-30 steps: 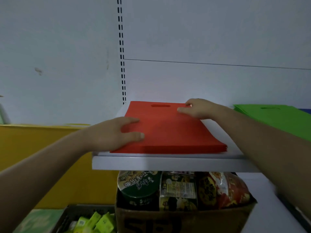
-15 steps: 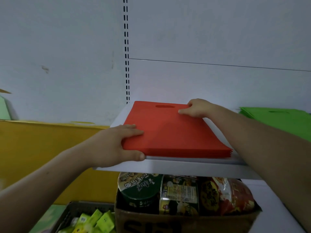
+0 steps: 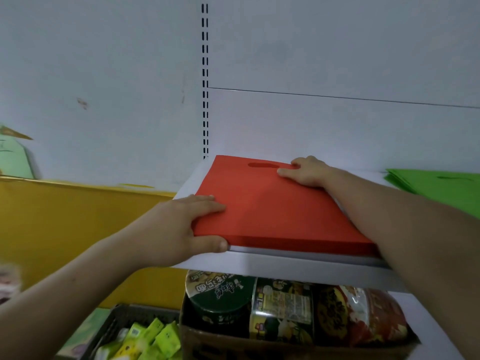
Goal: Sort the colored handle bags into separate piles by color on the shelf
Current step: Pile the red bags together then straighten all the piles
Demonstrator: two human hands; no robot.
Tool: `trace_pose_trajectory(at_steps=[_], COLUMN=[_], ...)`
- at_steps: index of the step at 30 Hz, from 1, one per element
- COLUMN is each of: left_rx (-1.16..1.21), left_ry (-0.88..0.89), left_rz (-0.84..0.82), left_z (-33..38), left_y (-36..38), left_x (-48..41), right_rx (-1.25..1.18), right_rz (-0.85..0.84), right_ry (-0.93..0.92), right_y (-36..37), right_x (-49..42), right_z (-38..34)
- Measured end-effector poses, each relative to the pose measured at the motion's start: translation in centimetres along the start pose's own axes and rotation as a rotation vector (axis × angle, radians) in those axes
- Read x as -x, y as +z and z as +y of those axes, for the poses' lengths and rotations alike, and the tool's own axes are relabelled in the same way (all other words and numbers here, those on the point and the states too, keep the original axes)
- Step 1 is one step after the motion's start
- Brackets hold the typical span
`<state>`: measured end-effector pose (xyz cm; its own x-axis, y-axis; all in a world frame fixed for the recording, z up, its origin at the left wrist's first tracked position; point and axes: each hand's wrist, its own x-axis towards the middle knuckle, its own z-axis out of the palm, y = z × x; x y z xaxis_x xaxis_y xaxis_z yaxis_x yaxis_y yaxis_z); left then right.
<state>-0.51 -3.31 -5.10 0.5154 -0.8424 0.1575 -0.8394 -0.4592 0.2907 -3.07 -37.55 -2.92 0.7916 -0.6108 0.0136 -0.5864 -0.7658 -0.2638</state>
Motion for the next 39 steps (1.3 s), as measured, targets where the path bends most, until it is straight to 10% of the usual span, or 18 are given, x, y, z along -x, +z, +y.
trace_pose_trajectory(at_steps=[25,39], left_rx=[0.025,-0.005], left_ry=[-0.121,0.251], left_rz=[0.015,-0.038], left_z=[3.0,14.3], left_y=[-2.2,-0.9], left_x=[0.9,-4.8], right_rx=[0.013,0.104], right_rz=[0.061,0.192], right_ry=[-0.181,0.143], right_y=[-2.2,-9.0], right_x=[6.7,19.3], right_z=[2.7,12.2])
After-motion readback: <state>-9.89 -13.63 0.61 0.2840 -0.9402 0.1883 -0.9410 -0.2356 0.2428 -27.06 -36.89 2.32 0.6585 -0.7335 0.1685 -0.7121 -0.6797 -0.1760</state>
